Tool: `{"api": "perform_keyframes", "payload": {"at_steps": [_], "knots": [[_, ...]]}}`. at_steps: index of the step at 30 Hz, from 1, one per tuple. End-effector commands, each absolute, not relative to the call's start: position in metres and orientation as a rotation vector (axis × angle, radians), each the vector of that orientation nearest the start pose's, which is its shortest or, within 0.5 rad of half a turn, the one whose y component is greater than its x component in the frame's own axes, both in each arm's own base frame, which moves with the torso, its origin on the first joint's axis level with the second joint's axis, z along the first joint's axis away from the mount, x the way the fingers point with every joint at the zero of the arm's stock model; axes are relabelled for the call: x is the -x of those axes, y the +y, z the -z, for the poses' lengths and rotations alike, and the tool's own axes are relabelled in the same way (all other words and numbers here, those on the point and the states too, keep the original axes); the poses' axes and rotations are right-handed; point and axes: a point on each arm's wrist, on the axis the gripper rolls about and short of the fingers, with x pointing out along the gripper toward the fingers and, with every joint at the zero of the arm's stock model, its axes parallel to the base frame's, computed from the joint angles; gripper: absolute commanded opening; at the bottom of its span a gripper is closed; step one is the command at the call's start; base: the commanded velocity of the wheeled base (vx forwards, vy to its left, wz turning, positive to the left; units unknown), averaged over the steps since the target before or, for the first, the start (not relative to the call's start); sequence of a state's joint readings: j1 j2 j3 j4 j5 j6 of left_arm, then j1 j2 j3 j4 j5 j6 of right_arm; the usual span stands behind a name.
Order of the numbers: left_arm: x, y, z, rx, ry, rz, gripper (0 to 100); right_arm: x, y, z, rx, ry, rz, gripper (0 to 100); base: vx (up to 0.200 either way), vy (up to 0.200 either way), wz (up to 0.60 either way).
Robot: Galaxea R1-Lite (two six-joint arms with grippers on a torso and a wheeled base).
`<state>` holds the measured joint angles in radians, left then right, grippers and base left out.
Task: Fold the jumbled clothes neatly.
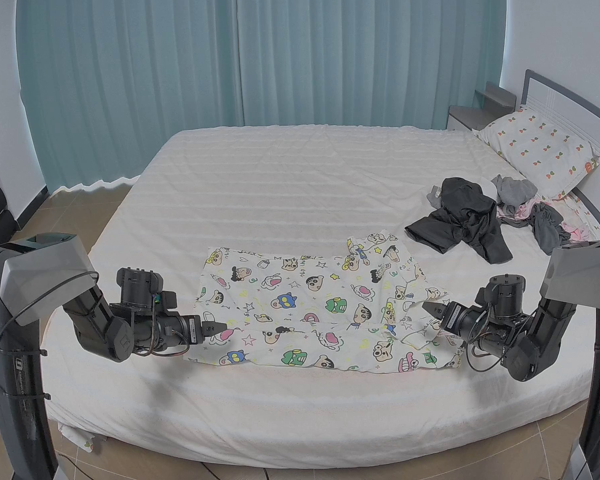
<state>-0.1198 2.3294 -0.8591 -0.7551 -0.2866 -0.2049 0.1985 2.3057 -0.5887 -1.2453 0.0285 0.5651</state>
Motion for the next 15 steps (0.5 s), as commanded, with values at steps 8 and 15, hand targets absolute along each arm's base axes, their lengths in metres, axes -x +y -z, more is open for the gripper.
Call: {"api": "perform_keyframes", "payload": {"at_steps": [8,15], "knots": [[-0.390,-0.052,0.034,0.243,0.754,0.304,100,-0.331,0.071,0.008,-0.507,0.527,-0.095,100,0.000,0.000,0.00],[-0.393,-0.055,0.042,0.242,0.764,0.307,100,-0.332,0.072,0.008,-0.508,0.514,-0.100,100,0.000,0.000,0.00]]}}
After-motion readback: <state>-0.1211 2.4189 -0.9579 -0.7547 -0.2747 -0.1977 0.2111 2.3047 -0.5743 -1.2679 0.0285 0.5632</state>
